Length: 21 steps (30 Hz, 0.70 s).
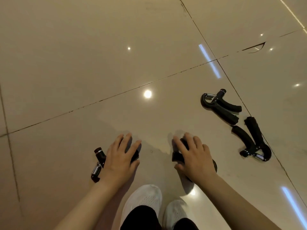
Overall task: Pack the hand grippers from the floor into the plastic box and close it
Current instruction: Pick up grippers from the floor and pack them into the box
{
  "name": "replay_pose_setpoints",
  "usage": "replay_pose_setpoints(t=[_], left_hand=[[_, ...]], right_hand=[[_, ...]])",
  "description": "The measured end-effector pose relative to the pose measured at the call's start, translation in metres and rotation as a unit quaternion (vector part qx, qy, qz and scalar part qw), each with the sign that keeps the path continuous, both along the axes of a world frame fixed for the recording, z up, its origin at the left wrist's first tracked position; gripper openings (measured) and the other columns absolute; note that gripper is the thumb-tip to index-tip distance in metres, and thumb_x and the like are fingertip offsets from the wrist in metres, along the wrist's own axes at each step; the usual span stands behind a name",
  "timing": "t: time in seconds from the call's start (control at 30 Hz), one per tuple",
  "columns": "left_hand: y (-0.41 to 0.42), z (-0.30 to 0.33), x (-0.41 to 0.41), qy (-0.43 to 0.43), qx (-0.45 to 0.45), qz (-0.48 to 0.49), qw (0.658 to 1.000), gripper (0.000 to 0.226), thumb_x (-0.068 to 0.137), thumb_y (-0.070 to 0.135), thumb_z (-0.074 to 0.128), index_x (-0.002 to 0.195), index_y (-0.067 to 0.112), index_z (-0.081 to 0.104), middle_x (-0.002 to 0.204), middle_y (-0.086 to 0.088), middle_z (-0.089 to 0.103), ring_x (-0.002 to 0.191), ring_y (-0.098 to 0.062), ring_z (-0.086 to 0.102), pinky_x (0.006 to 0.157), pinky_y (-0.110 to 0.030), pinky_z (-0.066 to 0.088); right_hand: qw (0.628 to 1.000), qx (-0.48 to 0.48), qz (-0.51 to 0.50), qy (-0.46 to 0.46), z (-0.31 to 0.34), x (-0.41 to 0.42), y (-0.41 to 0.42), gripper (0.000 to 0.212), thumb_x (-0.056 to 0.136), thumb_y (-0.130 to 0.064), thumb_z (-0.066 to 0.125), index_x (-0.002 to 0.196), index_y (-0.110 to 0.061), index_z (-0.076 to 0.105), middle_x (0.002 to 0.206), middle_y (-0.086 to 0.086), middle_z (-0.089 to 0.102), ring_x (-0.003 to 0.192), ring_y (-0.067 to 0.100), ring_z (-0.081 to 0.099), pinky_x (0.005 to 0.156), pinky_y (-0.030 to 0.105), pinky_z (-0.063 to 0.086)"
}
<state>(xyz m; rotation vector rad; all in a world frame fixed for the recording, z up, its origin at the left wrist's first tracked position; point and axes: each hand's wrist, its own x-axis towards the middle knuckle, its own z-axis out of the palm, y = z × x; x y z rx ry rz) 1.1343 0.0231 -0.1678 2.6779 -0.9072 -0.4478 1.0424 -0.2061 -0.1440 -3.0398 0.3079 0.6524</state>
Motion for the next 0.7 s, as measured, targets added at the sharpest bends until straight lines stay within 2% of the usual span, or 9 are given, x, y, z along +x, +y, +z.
replay_pose_setpoints(t=[0.07,0.13,0.17,0.27,0.33,0.4,0.47,0.57,0.7], left_hand=[[0.0,-0.002,0.004,-0.018,-0.007,-0.041,0.999,0.053,0.072,0.024,0.075,0.12,0.022,0.052,0.128,-0.011,0.05,0.123,-0.038,0.039,0.084,-0.053,0.05],[-0.001,-0.003,0.007,-0.038,-0.03,-0.079,0.996,0.022,0.083,0.025,0.058,0.105,0.02,0.058,0.111,-0.006,0.057,0.116,-0.036,0.045,0.076,-0.048,0.05],[-0.002,-0.002,0.008,-0.048,-0.046,-0.092,0.994,0.016,0.085,0.025,0.052,0.096,0.018,0.061,0.103,-0.004,0.058,0.111,-0.034,0.047,0.072,-0.046,0.05],[-0.008,0.011,0.011,-0.073,-0.101,-0.096,0.988,0.016,0.083,0.021,0.052,0.085,0.014,0.066,0.096,-0.004,0.062,0.102,-0.029,0.05,0.079,-0.043,0.049],[-0.012,0.03,0.012,-0.107,-0.148,-0.068,0.981,0.013,0.08,0.018,0.06,0.089,0.012,0.068,0.099,-0.006,0.063,0.104,-0.029,0.051,0.089,-0.037,0.044],[-0.013,0.049,0.013,-0.148,-0.177,-0.049,0.972,0.014,0.081,0.016,0.065,0.094,0.01,0.067,0.102,-0.007,0.064,0.105,-0.029,0.052,0.09,-0.038,0.044],[-0.011,0.059,0.012,-0.186,-0.19,-0.047,0.963,0.017,0.083,0.017,0.067,0.098,0.009,0.067,0.103,-0.008,0.064,0.103,-0.031,0.053,0.091,-0.037,0.045],[-0.007,0.063,0.008,-0.214,-0.182,-0.04,0.959,0.026,0.086,0.022,0.065,0.11,0.013,0.062,0.107,-0.011,0.064,0.103,-0.034,0.053,0.093,-0.036,0.041],[0.002,0.063,0.002,-0.23,-0.152,-0.006,0.961,0.032,0.085,0.031,0.063,0.115,0.02,0.057,0.118,-0.014,0.057,0.106,-0.037,0.049,0.096,-0.035,0.037]], right_hand=[[0.997,0.008,0.071,-0.03,-0.01,-0.002,-0.002,0.083,0.053,-0.041,0.081,0.127,-0.025,0.047,0.129,0.013,0.047,0.112,0.042,0.051,0.071,0.05,0.052],[0.991,0.019,0.129,-0.038,-0.013,-0.001,-0.005,0.067,0.054,-0.033,0.084,0.114,-0.022,0.055,0.123,0.012,0.052,0.107,0.04,0.054,0.062,0.046,0.055],[0.989,0.026,0.141,-0.035,-0.013,0.0,-0.007,0.061,0.051,-0.03,0.086,0.106,-0.021,0.059,0.117,0.011,0.056,0.102,0.039,0.057,0.057,0.043,0.056],[0.993,0.044,0.088,-0.071,0.003,0.004,-0.014,0.049,0.053,-0.029,0.087,0.095,-0.018,0.065,0.11,0.01,0.061,0.096,0.037,0.057,0.053,0.038,0.055],[0.986,0.061,0.013,-0.152,0.022,0.008,-0.02,0.047,0.062,-0.034,0.082,0.102,-0.018,0.064,0.11,0.011,0.058,0.1,0.035,0.053,0.06,0.035,0.055],[0.975,0.058,-0.028,-0.215,0.041,0.012,-0.025,0.051,0.065,-0.038,0.079,0.108,-0.017,0.063,0.109,0.012,0.052,0.1,0.032,0.048,0.062,0.029,0.048],[0.968,0.051,-0.038,-0.241,0.054,0.015,-0.027,0.054,0.064,-0.036,0.081,0.111,-0.015,0.062,0.107,0.014,0.049,0.099,0.031,0.044,0.061,0.027,0.043],[0.964,0.036,-0.022,-0.261,0.06,0.015,-0.021,0.055,0.064,-0.031,0.083,0.111,-0.012,0.063,0.108,0.014,0.044,0.098,0.031,0.042,0.061,0.03,0.046],[0.956,0.026,-0.023,-0.291,0.056,0.005,-0.015,0.043,0.072,-0.027,0.077,0.109,-0.009,0.064,0.112,0.014,0.039,0.104,0.036,0.042,0.063,0.034,0.048]])
